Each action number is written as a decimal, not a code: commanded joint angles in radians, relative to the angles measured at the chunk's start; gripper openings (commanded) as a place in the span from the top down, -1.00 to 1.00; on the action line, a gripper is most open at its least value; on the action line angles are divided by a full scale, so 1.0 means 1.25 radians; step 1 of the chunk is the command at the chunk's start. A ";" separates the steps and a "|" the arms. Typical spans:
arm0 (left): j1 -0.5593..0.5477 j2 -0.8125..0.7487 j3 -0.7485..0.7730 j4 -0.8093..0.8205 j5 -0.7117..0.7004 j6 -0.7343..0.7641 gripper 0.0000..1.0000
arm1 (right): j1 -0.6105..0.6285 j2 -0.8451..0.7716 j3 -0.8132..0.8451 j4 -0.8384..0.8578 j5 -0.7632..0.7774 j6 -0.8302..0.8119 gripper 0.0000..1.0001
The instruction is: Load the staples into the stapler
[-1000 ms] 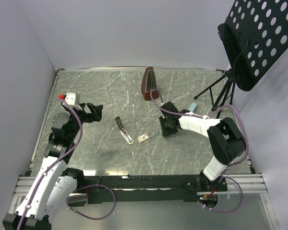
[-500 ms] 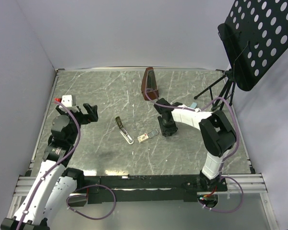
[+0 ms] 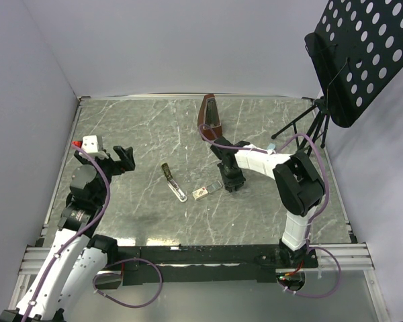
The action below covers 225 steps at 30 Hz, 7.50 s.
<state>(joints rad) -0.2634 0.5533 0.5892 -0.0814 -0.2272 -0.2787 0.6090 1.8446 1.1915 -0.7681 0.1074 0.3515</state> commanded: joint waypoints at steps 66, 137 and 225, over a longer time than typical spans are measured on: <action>0.021 -0.021 0.033 -0.031 -0.139 -0.038 -0.99 | 0.298 0.147 0.324 0.169 -0.058 -0.161 0.64; 0.021 -0.014 0.032 -0.028 -0.123 -0.040 -0.99 | 0.309 0.131 0.357 0.158 -0.049 -0.106 0.67; 0.021 -0.012 0.031 -0.026 -0.112 -0.037 -0.99 | 0.308 0.197 0.367 0.122 -0.027 -0.090 0.37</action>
<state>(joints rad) -0.2409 0.5346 0.5896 -0.1402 -0.3786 -0.3195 0.9905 2.0708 1.6051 -0.5972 0.0628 0.2310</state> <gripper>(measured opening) 0.995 0.311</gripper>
